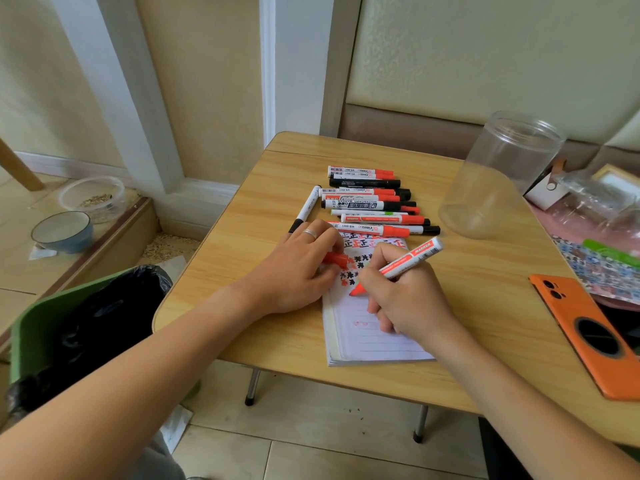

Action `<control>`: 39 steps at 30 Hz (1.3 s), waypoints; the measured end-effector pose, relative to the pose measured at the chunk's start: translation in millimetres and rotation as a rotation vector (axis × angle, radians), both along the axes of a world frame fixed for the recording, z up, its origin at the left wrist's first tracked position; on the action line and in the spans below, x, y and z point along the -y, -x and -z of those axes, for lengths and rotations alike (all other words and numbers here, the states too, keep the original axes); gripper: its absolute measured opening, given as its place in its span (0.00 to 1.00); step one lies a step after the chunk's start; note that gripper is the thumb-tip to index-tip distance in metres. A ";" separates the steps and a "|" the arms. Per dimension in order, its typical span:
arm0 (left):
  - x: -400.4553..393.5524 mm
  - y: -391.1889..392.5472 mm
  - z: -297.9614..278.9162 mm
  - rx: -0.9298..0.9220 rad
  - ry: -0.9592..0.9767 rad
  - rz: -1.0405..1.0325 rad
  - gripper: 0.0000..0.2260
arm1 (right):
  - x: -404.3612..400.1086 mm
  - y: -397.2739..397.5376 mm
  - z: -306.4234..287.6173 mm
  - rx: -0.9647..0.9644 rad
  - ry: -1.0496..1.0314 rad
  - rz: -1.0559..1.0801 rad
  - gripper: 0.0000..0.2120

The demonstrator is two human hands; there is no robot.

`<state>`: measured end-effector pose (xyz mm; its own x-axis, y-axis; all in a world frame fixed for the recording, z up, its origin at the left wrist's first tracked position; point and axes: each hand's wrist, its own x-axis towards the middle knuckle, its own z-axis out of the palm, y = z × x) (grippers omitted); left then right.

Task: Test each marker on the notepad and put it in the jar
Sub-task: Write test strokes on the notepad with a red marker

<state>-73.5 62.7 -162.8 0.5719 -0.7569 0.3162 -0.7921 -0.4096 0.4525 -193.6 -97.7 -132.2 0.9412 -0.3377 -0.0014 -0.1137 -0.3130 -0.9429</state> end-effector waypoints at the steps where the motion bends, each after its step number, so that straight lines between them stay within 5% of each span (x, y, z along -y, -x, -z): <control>1: -0.5 0.6 -0.8 -0.009 0.001 0.005 0.12 | 0.9 -0.5 0.0 -0.006 -0.027 0.013 0.12; 8: -2.3 9.3 -7.9 0.023 0.024 0.010 0.08 | 10.5 -0.9 -2.2 0.080 -0.287 0.005 0.08; 18: -5.9 21.3 -20.4 -0.111 0.139 0.166 0.04 | 7.7 1.4 -4.1 0.114 -0.130 -0.189 0.04; 24: -11.9 20.5 -25.3 -0.156 0.153 0.140 0.03 | 12.5 2.9 -6.3 0.101 -0.381 -0.139 0.26; 27: -17.7 15.8 -28.5 -0.151 0.150 0.096 0.04 | 18.3 2.0 -5.2 0.223 -0.534 -0.080 0.19; 30: -18.3 18.0 -29.7 -0.153 0.194 0.083 0.04 | 19.9 1.7 -2.8 0.208 -0.435 -0.048 0.02; 39: -1.7 29.8 -21.8 -0.300 0.316 0.157 0.10 | 10.3 -2.0 4.6 0.129 -0.133 -0.042 0.08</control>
<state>-103.3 64.3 -141.0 0.5595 -0.7347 0.3835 -0.6486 -0.1001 0.7545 -191.7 -108.0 -136.8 0.9496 -0.3035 0.0782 0.0212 -0.1868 -0.9822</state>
